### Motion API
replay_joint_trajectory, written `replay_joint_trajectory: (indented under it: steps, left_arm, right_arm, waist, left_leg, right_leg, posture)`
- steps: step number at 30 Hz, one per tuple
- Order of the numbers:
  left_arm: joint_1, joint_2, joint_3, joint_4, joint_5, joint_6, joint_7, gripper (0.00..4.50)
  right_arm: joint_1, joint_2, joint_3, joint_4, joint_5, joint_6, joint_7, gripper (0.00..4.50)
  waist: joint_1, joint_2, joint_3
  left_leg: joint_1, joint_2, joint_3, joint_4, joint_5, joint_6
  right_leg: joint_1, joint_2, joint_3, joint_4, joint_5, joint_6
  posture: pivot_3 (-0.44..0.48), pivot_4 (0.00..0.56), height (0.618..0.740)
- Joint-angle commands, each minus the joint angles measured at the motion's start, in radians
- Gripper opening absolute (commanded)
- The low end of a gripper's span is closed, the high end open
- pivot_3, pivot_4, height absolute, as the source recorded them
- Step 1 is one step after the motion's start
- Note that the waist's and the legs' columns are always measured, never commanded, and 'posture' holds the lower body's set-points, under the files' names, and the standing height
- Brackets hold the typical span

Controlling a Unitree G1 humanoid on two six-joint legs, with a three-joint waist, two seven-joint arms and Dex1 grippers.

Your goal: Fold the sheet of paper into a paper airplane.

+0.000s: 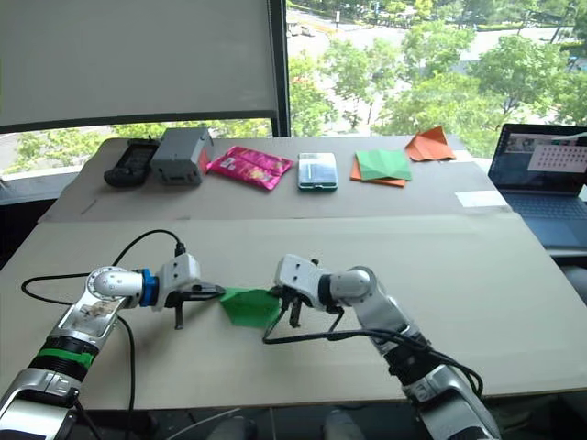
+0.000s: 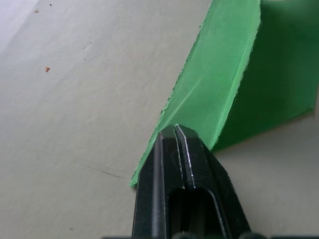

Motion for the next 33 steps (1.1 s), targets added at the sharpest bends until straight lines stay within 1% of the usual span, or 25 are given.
replay_joint_trajectory:
  steps: [1, 5, 9, 13, 18, 19, 24, 27, 28, 30, 33]
  left_arm:
    - [0.021, 0.000, -0.015, -0.015, 0.014, 0.015, 0.000, 0.00]
    - [0.029, 0.003, -0.012, -0.033, 0.011, 0.027, 0.003, 0.00]
    - [0.044, 0.008, -0.008, -0.050, 0.007, 0.033, 0.007, 0.00]
    - [0.052, 0.011, -0.003, -0.061, 0.005, 0.042, 0.015, 0.00]
    - [0.029, 0.013, 0.022, -0.063, -0.018, 0.086, 0.015, 0.00]
    - [0.023, 0.013, 0.028, -0.063, -0.023, 0.098, 0.015, 0.53]
    - [-0.021, 0.025, 0.073, -0.095, -0.124, 0.221, -0.058, 2.18]
    - [-0.051, 0.032, 0.090, -0.098, -0.164, 0.269, -0.095, 3.16]
    - [-0.056, 0.034, 0.093, -0.099, -0.174, 0.278, -0.107, 3.16]
    - [-0.077, 0.032, 0.096, -0.088, -0.181, 0.285, -0.116, 2.77]
    - [-0.089, 0.031, 0.098, -0.085, -0.195, 0.288, -0.134, 1.82]
  right_arm:
    - [-0.063, 0.031, -0.018, 0.067, 0.022, 0.090, 0.009, 0.02]
    - [-0.095, 0.050, -0.007, 0.131, 0.008, 0.158, 0.006, 0.02]
    - [-0.095, 0.078, 0.000, 0.184, -0.012, 0.166, -0.030, 0.02]
    - [-0.084, 0.102, 0.003, 0.184, -0.008, 0.169, -0.042, 0.02]
    - [-0.074, 0.112, 0.011, 0.187, -0.015, 0.167, -0.052, 0.02]
    - [-0.073, 0.112, 0.013, 0.188, -0.016, 0.166, -0.053, 0.00]
    - [-0.072, 0.115, 0.020, 0.195, -0.024, 0.161, -0.064, 0.00]
    - [-0.072, 0.116, 0.024, 0.200, -0.028, 0.156, -0.069, 0.00]
    - [-0.073, 0.117, 0.024, 0.201, -0.028, 0.156, -0.070, 0.00]
    - [-0.074, 0.118, 0.025, 0.204, -0.029, 0.157, -0.075, 0.00]
    - [-0.076, 0.120, 0.025, 0.209, -0.033, 0.155, -0.082, 0.00]
  waist:
    - [-0.001, 0.000, 0.000]
    - [0.000, 0.000, 0.000]
    - [-0.004, 0.001, -0.002]
    - [-0.018, 0.001, -0.004]
    - [-0.025, 0.001, -0.004]
    - [-0.026, 0.001, -0.004]
    - [-0.030, 0.001, -0.004]
    - [-0.035, 0.001, -0.004]
    - [-0.038, 0.001, -0.004]
    - [-0.042, 0.001, -0.004]
    - [-0.049, 0.001, -0.004]
  left_leg:
    - [0.000, 0.000, 0.000, 0.000, 0.000, 0.000]
    - [0.000, 0.000, 0.000, 0.000, 0.000, 0.000]
    - [0.000, 0.000, 0.000, 0.000, 0.000, 0.000]
    - [0.002, 0.000, 0.000, 0.000, 0.000, 0.000]
    - [0.002, 0.000, -0.001, 0.000, 0.000, 0.000]
    - [0.002, 0.000, -0.001, 0.000, 0.000, 0.000]
    - [0.001, 0.000, -0.001, 0.000, 0.000, 0.000]
    - [0.001, 0.000, -0.002, 0.000, 0.000, 0.000]
    - [0.001, 0.000, -0.002, 0.000, 0.000, 0.000]
    - [0.001, 0.000, -0.002, 0.000, 0.000, 0.000]
    - [0.000, 0.000, -0.002, -0.001, 0.000, 0.000]
  right_leg:
    - [-0.001, 0.000, 0.000, 0.001, 0.000, 0.000]
    - [-0.001, 0.000, 0.000, 0.003, 0.000, 0.000]
    - [-0.002, 0.000, 0.000, 0.003, 0.000, 0.000]
    - [-0.001, 0.001, 0.000, 0.004, 0.000, 0.000]
    - [-0.001, 0.001, 0.000, 0.004, 0.000, 0.000]
    - [-0.001, 0.002, 0.000, 0.005, 0.000, 0.000]
    - [-0.001, 0.002, 0.000, 0.005, 0.000, 0.000]
    - [-0.001, 0.002, 0.000, 0.005, 0.000, 0.000]
    - [-0.002, 0.002, 0.000, 0.005, 0.000, 0.000]
    - [-0.001, 0.002, 0.000, 0.005, 0.000, 0.000]
    - [0.001, 0.002, 0.000, 0.005, 0.000, 0.000]
  posture:
    - [0.000, 0.150, 0.740]
    - [0.000, 0.150, 0.740]
    - [0.000, 0.150, 0.740]
    - [0.000, 0.150, 0.740]
    - [0.000, 0.150, 0.740]
    - [0.000, 0.150, 0.740]
    - [0.000, 0.150, 0.740]
    - [0.000, 0.150, 0.740]
    - [0.000, 0.150, 0.740]
    - [0.000, 0.150, 0.740]
    - [0.000, 0.150, 0.740]
